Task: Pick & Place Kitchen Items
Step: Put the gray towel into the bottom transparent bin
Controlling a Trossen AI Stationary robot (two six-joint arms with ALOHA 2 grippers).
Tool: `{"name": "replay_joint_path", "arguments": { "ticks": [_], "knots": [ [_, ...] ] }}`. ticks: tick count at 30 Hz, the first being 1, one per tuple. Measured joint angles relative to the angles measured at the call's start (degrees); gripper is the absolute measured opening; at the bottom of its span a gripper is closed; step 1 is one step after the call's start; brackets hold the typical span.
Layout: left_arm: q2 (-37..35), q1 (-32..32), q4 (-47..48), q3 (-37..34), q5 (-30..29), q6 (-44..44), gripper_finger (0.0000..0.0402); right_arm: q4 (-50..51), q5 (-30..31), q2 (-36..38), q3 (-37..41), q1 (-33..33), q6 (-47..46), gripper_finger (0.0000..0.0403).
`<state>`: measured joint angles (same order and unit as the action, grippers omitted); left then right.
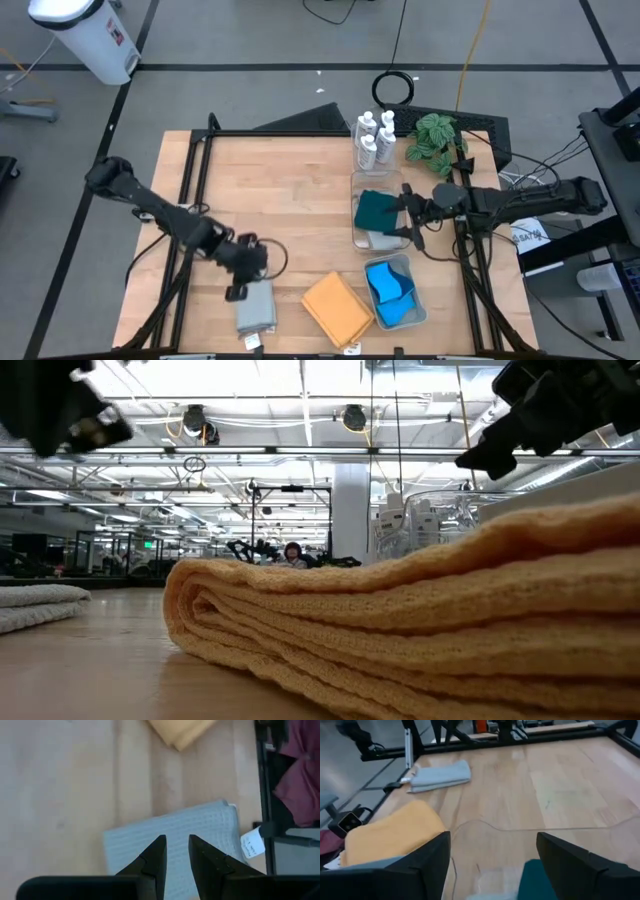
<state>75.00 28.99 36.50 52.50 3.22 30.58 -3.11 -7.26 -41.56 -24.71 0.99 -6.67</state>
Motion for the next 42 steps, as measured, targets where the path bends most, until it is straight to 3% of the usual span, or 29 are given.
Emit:
{"name": "replay_joint_path", "arguments": {
  "ticks": [5,9,18,24,26,28,33,37,42],
  "knots": [
    [0.0,4.4,-15.6,-10.7,2.0,6.5,0.0088,-2.1,0.0,0.0,0.0,0.8,0.1,0.0263],
    [0.0,5.5,-20.5,-15.8,2.9,10.8,0.0088,-4.0,0.1,0.0,0.0,1.0,1.4,0.0262],
    [0.0,1.4,-19.9,-21.9,-6.4,14.6,0.0088,-5.6,0.1,0.0,0.0,1.0,4.1,0.0263],
    [0.0,-5.3,-19.8,-22.5,-15.2,8.2,0.0088,-5.5,0.1,0.0,0.0,1.0,5.9,0.0263],
    [0.0,-7.4,-18.9,-21.2,-11.9,4.2,0.0088,-5.5,0.1,0.0,0.0,1.0,5.9,0.0263],
    [-0.1,-8.9,-17.8,-19.3,-4.7,3.2,0.0088,-5.5,0.1,0.0,0.0,1.0,5.9,0.0263],
    [-1.1,-9.0,-13.8,-17.3,10.6,15.6,0.0089,-5.5,0.0,0.0,0.0,1.0,5.9,0.0263],
    [-1.1,-9.0,-9.4,-17.5,12.3,19.1,0.0113,-5.1,-0.2,0.0,0.0,1.0,5.9,0.0263],
    [-1.1,-8.4,-9.1,-19.3,10.4,21.2,0.0197,-5.1,-0.3,0.0,0.0,1.0,5.7,0.0263]
  ]
}}
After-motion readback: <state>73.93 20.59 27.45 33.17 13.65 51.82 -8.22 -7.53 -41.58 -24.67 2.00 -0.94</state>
